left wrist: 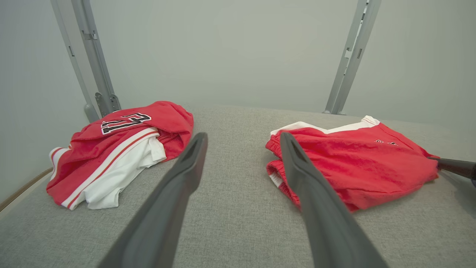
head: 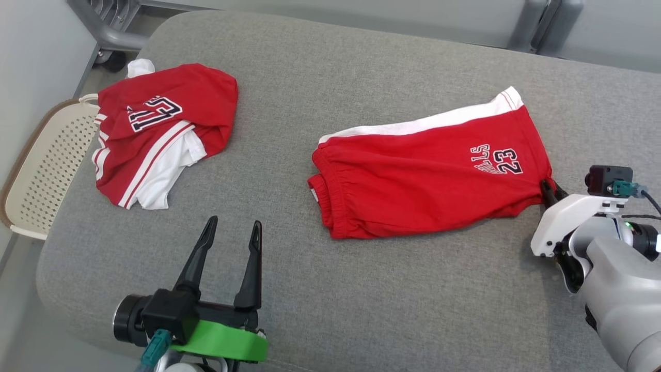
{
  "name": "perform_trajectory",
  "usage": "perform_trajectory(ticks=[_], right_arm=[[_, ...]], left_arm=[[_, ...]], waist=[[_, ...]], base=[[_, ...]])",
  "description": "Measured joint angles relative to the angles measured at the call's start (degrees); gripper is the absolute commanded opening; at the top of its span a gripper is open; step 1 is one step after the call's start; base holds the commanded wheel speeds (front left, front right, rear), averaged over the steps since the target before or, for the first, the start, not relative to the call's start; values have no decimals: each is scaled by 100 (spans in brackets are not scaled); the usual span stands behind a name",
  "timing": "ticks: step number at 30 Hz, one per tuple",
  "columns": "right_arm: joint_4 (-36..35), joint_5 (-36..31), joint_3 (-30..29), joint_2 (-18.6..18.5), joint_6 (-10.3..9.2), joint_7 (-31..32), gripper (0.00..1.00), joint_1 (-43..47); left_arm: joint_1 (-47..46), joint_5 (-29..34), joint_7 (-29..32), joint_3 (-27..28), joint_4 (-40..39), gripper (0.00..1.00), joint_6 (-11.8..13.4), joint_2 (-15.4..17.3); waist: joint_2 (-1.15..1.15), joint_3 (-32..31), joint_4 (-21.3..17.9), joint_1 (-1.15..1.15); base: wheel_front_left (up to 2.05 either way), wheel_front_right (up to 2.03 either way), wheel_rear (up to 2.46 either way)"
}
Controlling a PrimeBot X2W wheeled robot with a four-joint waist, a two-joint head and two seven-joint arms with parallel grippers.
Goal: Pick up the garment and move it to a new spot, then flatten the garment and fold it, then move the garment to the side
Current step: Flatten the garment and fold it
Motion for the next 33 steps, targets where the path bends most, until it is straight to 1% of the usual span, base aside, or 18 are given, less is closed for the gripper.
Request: perform_trajectory(ticks=[4,9,19,23,24,25,26,27,28,31,33], right_arm=[[-189,-211,-430,46,-2,-7,0,211],[-810,-690,-1200,182,-4,-5,0,810],[-2163,-2057,-2665,905,-5,7,0,2312],[-2843,-2587,-3133,1114,-5,382,0,2760],[-2843,-2587,-3133,1114,-5,382,0,2760],[-3047,-2709,-3248,1156,-5,501,0,2865],[-3289,-2871,-3367,1199,-4,613,21,2974],[-3520,-2983,-3463,1234,-5,732,51,3070],[-3749,-3120,-3563,1261,-5,851,100,3165],[-4459,-3377,-3813,1313,-7,1172,100,3445],[-4887,-3423,-3895,1328,-7,1369,100,3607]], left_arm=[[88,-2,1,83,35,100,4,-4],[161,-14,1,162,67,100,9,-5],[318,12,0,211,164,100,-9,0],[373,60,0,196,248,100,-26,41],[373,60,0,196,248,100,-26,41],[374,69,1,196,275,100,-25,53],[374,89,0,183,304,100,-24,73],[375,127,1,157,331,100,-24,114],[374,154,10,131,359,100,-25,149],[373,168,58,123,426,100,-19,168],[372,149,144,170,479,100,78,166]], waist=[[0,-106,-127,0],[0,-252,-301,0],[0,-596,-578,0],[0,-672,-706,0],[0,-672,-706,0],[0,-688,-733,0],[0,-702,-758,0],[0,-715,-782,0],[0,-727,-803,0],[0,-755,-857,0],[0,-779,-879,0]], base=[[0,0,0],[0,0,0],[0,0,0],[0,0,0],[0,0,0],[0,0,0],[0,0,0],[0,0,0],[0,0,0],[0,0,0],[0,0,0]])
